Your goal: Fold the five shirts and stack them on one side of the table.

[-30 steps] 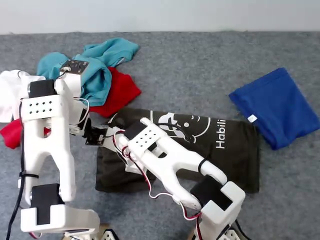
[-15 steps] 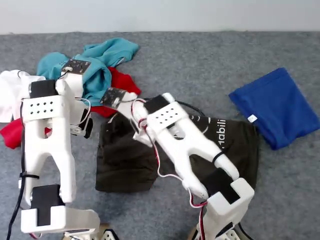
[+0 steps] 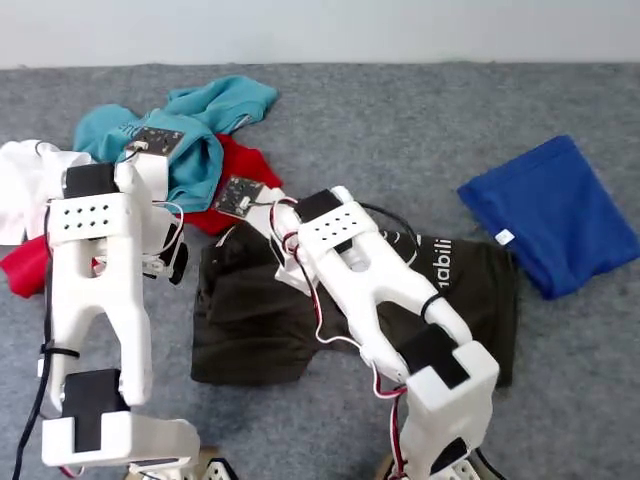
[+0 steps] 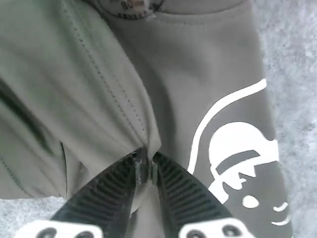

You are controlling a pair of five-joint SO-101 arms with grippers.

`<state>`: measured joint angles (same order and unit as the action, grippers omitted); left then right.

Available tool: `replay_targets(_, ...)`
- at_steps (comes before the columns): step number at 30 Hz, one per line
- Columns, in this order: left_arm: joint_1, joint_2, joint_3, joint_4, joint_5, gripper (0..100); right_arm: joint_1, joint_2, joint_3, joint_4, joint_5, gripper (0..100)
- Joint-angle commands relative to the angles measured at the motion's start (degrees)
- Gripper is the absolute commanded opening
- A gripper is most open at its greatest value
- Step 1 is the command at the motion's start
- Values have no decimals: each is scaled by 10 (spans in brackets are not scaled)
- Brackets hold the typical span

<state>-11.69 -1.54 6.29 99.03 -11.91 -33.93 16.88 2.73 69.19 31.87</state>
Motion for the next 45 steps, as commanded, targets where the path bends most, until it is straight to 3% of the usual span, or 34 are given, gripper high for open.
replay_targets(1,4,-23,-15,-5,8,115,8,11,-2,-2,4,20)
replay_targets(14,51,-23,-15,-24,40,115,33,51,15,36,3,39)
replay_targets(19,-11,-23,-52,-21,39,115,27,21,16,95,-25,162)
replay_targets(28,-136,-22,-142,14,40,115,-7,-166,16,135,-28,163)
replay_targets(32,-135,-20,-135,14,41,115,-14,-196,19,65,-35,162)
replay_targets(36,-129,-22,-123,14,41,115,-18,-145,17,-24,-102,162)
replay_targets(45,-132,-22,-120,14,41,115,-113,-22,16,-100,-110,162)
